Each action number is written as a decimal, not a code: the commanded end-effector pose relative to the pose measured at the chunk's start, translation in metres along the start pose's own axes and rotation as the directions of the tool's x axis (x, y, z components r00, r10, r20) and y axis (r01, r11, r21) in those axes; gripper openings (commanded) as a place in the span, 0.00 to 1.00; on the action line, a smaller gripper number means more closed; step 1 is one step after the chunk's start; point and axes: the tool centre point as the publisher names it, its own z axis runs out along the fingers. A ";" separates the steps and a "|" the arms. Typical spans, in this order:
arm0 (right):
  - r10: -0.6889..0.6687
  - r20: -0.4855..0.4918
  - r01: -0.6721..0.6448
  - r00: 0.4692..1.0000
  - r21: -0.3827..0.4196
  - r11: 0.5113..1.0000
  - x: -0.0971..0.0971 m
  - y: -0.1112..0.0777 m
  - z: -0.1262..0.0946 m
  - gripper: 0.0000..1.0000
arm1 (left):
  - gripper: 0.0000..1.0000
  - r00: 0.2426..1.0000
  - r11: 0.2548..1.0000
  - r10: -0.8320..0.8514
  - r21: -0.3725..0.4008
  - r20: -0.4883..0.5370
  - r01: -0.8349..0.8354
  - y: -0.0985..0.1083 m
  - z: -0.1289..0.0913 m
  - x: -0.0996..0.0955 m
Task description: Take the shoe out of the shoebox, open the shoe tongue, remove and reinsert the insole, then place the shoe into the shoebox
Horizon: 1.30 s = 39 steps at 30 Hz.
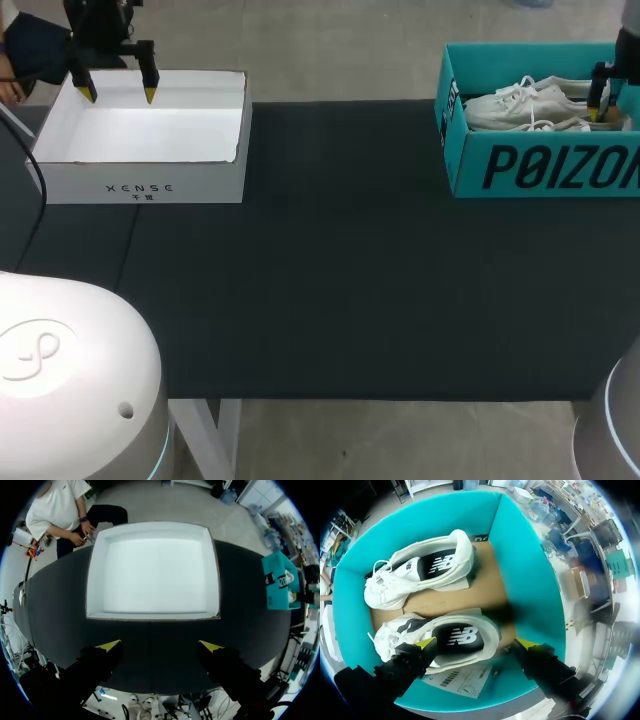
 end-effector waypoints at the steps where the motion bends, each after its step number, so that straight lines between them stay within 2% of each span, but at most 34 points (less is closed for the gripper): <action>1: -0.002 -0.008 0.002 1.000 0.001 1.000 -0.001 0.002 0.015 1.00 | 1.00 1.000 1.000 0.000 -0.001 0.001 0.000 0.000 0.000 0.000; 13: -0.013 -0.017 0.013 1.000 0.024 1.000 -0.006 0.001 0.043 1.00 | 1.00 1.000 1.000 0.000 -0.001 0.001 0.000 0.000 0.000 0.000; 14: -0.010 -0.018 0.010 1.000 0.025 1.000 -0.007 0.001 0.043 0.96 | 1.00 1.000 1.000 0.000 -0.001 0.001 0.000 0.000 0.000 0.000; 16: -0.006 -0.016 0.007 1.000 0.027 1.000 -0.008 0.002 0.044 0.50 | 1.00 1.000 1.000 0.000 -0.001 0.001 0.000 0.000 0.000 0.000; 17: -0.005 -0.012 0.006 1.000 0.027 1.000 -0.009 0.003 0.043 0.41 | 1.00 1.000 1.000 0.000 -0.001 0.001 0.000 0.000 0.000 0.000; 20: -0.003 -0.003 0.003 1.000 0.030 1.000 -0.011 0.004 0.043 0.29 | 1.00 1.000 1.000 0.000 -0.001 0.001 0.000 0.000 0.000 0.000; 23: -0.002 0.010 0.002 1.000 0.037 0.999 -0.012 0.005 0.043 0.00 | 1.00 1.000 1.000 0.000 -0.001 0.001 0.000 0.000 0.000 0.000; 35: 0.074 0.068 -0.077 0.995 0.043 0.996 -0.026 0.003 0.035 0.00 | 1.00 1.000 1.000 0.000 -0.001 0.001 0.000 0.000 0.000 0.000; 39: 0.107 0.072 -0.109 0.992 0.024 0.994 -0.029 0.001 0.020 0.00 | 1.00 1.000 1.000 0.000 -0.001 0.001 0.000 0.000 0.000 0.000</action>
